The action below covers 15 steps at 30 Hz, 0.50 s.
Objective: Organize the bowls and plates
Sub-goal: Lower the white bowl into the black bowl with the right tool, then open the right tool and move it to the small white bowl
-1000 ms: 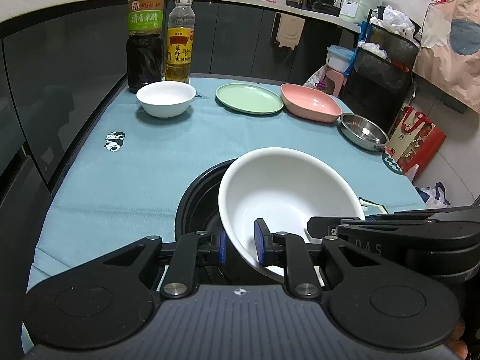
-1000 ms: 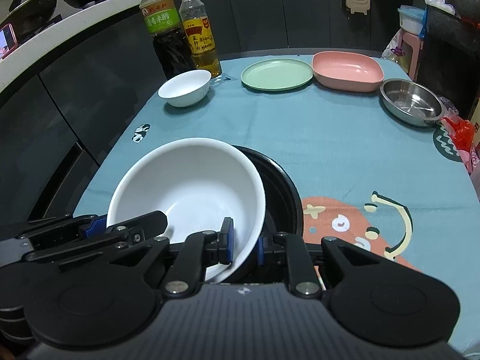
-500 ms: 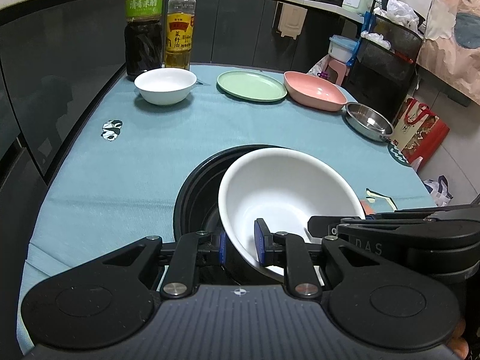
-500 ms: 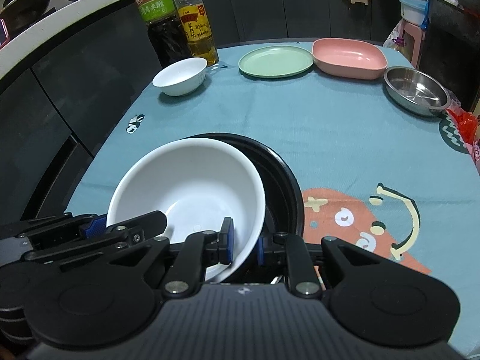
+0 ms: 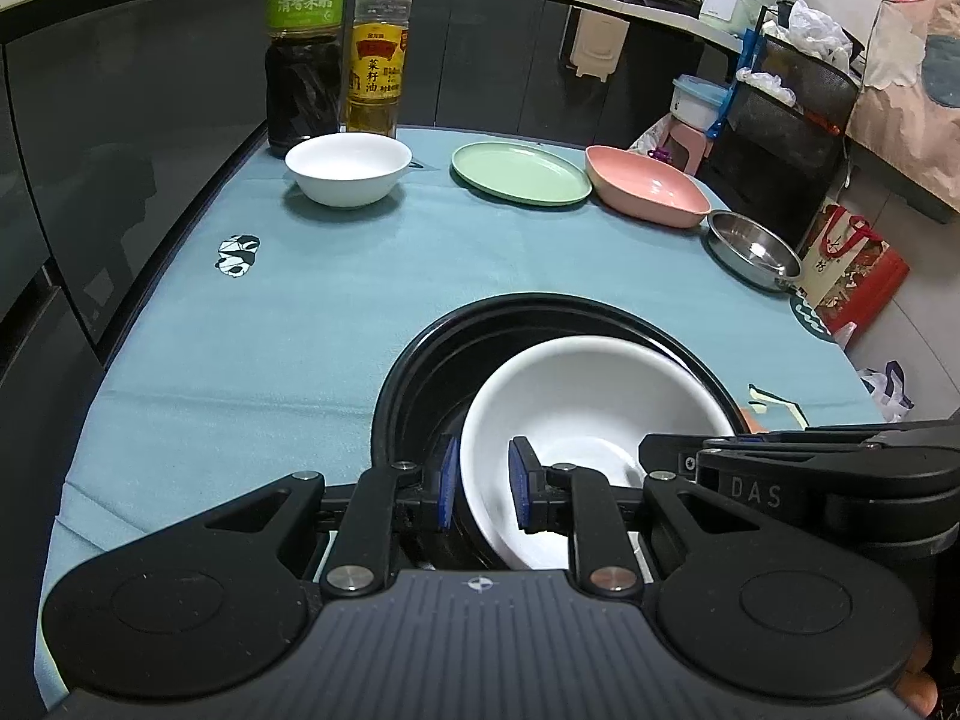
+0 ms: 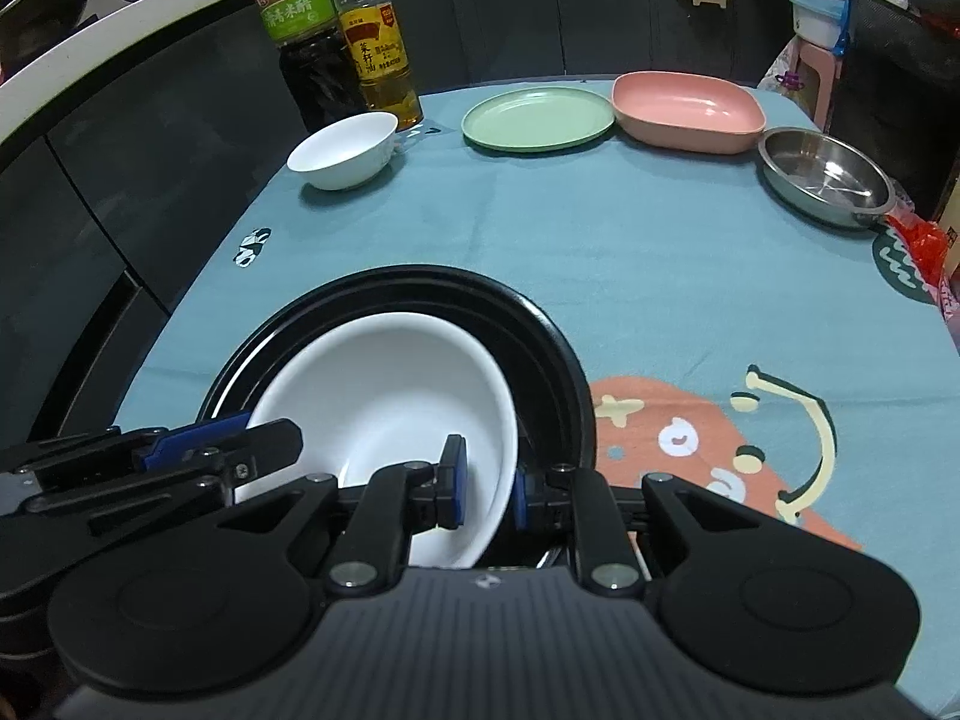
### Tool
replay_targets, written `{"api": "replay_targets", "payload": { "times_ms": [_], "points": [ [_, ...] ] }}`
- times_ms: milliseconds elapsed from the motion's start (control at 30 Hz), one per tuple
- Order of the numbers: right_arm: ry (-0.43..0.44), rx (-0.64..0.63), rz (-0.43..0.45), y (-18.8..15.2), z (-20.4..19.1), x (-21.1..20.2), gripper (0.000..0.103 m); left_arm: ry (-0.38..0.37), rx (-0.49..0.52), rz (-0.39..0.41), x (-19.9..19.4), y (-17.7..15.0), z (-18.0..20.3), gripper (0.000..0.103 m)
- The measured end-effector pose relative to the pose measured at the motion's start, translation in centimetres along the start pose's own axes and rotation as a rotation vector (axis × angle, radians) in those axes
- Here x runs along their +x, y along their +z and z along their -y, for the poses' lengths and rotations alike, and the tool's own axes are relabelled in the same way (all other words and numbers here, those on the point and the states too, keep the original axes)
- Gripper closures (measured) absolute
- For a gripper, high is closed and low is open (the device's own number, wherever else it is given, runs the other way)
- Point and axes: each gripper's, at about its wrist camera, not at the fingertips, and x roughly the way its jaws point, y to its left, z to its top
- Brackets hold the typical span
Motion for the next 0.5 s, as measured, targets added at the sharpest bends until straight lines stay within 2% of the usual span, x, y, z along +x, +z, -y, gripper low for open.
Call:
{"api": "replay_targets", "payload": {
  "times_ms": [500],
  "points": [
    [0.01, 0.029, 0.023, 0.19, 0.53, -0.7, 0.09, 0.01, -0.017, 0.003, -0.16, -0.01, -0.67, 0.087]
  ]
}}
